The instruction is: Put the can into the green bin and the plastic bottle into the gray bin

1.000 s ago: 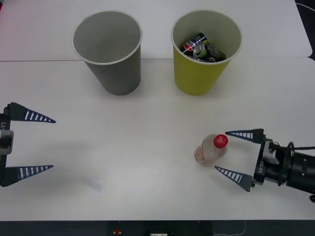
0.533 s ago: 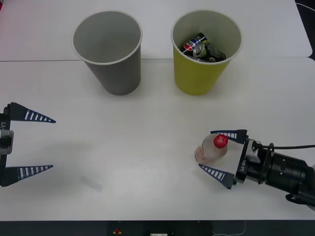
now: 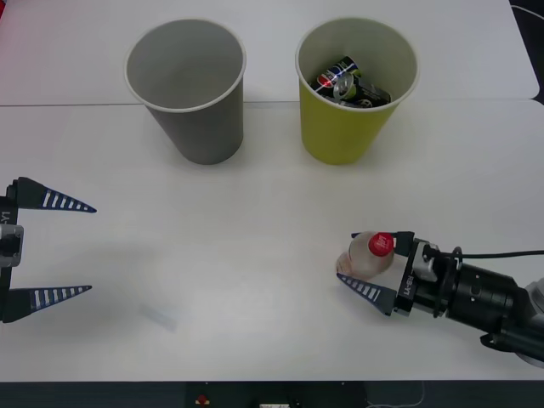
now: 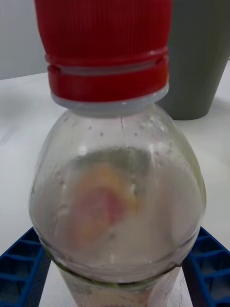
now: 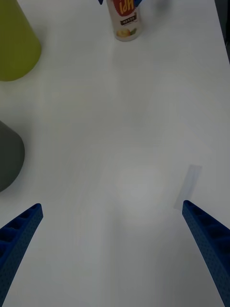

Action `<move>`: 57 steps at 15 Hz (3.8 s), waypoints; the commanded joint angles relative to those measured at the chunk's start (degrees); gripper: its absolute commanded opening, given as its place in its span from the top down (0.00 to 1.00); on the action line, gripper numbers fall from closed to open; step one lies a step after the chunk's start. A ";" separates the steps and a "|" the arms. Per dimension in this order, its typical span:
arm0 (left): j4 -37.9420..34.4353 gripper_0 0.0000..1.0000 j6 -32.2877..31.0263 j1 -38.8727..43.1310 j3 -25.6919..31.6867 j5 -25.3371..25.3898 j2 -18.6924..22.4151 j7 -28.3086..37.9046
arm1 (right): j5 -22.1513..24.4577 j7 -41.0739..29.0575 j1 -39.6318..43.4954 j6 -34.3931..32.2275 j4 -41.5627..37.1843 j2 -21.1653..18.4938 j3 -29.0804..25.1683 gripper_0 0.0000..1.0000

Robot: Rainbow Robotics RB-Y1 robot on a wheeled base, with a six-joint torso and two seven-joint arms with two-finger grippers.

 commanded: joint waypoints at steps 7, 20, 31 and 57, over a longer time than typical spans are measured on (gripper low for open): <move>0.00 0.00 0.00 0.00 0.00 0.00 0.00 0.00 | 0.06 -1.18 -0.79 -2.21 -0.28 -1.15 -0.12 1.00; 0.00 0.00 0.00 0.00 0.00 0.00 0.00 0.00 | 18.79 -54.36 6.86 -0.71 -34.73 -12.57 -12.33 1.00; 0.00 0.00 0.00 0.00 0.00 0.00 0.00 0.00 | 42.60 -108.15 -6.15 -7.13 -55.03 -12.57 -16.82 1.00; 0.00 0.00 0.00 0.00 0.00 0.00 0.00 0.00 | 67.12 -107.27 -72.95 -7.83 6.05 15.20 7.97 1.00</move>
